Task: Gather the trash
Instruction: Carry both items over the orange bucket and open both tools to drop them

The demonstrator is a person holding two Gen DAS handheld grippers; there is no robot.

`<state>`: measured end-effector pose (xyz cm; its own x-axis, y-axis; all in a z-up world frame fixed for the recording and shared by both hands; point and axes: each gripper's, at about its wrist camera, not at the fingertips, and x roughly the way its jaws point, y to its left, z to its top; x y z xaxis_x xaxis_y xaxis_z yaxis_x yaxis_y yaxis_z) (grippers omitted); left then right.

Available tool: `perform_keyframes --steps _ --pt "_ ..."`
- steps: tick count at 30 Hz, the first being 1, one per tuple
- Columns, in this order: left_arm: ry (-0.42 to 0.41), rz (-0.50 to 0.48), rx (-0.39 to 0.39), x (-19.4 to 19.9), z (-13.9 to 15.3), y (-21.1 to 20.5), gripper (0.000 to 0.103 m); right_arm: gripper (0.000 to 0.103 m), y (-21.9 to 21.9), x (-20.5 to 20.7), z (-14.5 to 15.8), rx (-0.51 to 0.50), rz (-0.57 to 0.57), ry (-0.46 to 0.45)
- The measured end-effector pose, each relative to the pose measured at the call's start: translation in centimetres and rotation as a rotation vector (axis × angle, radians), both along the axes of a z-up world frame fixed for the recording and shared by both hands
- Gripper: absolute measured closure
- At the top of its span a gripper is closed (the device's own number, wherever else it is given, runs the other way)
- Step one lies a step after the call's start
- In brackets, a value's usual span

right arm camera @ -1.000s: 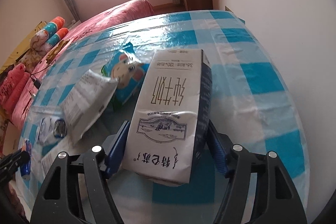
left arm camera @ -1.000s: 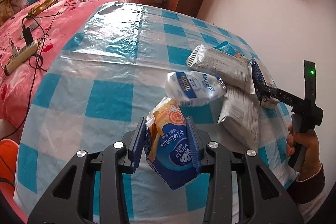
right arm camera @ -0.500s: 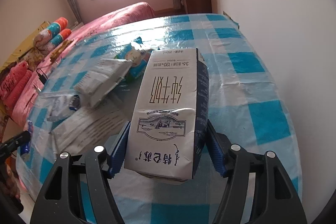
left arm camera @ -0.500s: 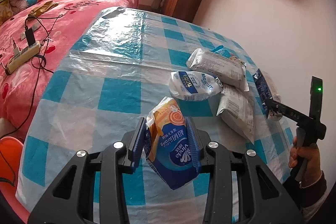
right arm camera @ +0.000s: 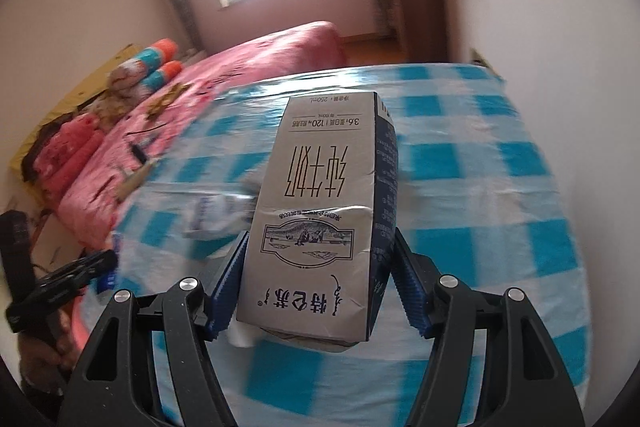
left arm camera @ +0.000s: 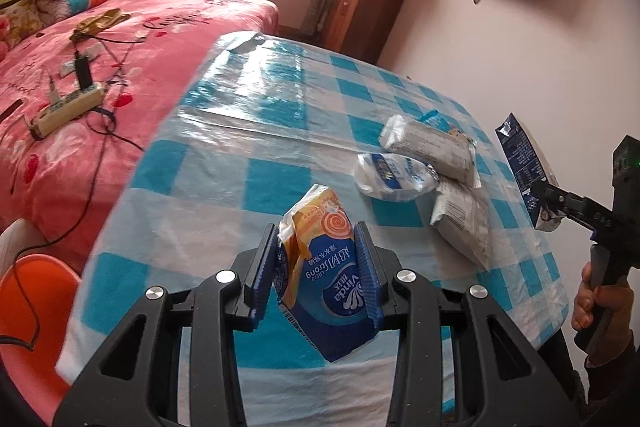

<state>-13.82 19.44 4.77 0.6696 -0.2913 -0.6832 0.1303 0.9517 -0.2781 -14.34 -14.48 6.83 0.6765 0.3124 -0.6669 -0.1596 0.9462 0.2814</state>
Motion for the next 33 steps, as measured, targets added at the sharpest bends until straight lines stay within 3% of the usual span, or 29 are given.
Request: perform_keyframes --steps 9,20,29,33 --pt "-0.003 0.173 0.021 -2.7 0.4 7.1 0.063 0.036 11.9 0.5 1.8 0.04 0.341 0.013" --pt "0.062 0.476 0.05 -6.7 -1.8 18.2 0.063 0.035 29.6 -0.6 0.1 0.005 0.782 0.09" --pt "0.127 0.615 0.058 -8.3 -4.7 23.8 0.06 0.035 38.8 -2.2 -2.2 -0.041 0.958 0.12" --pt "0.168 0.659 0.081 -8.7 -5.9 24.8 0.051 0.031 41.4 -2.1 -3.9 -0.015 1.004 0.164"
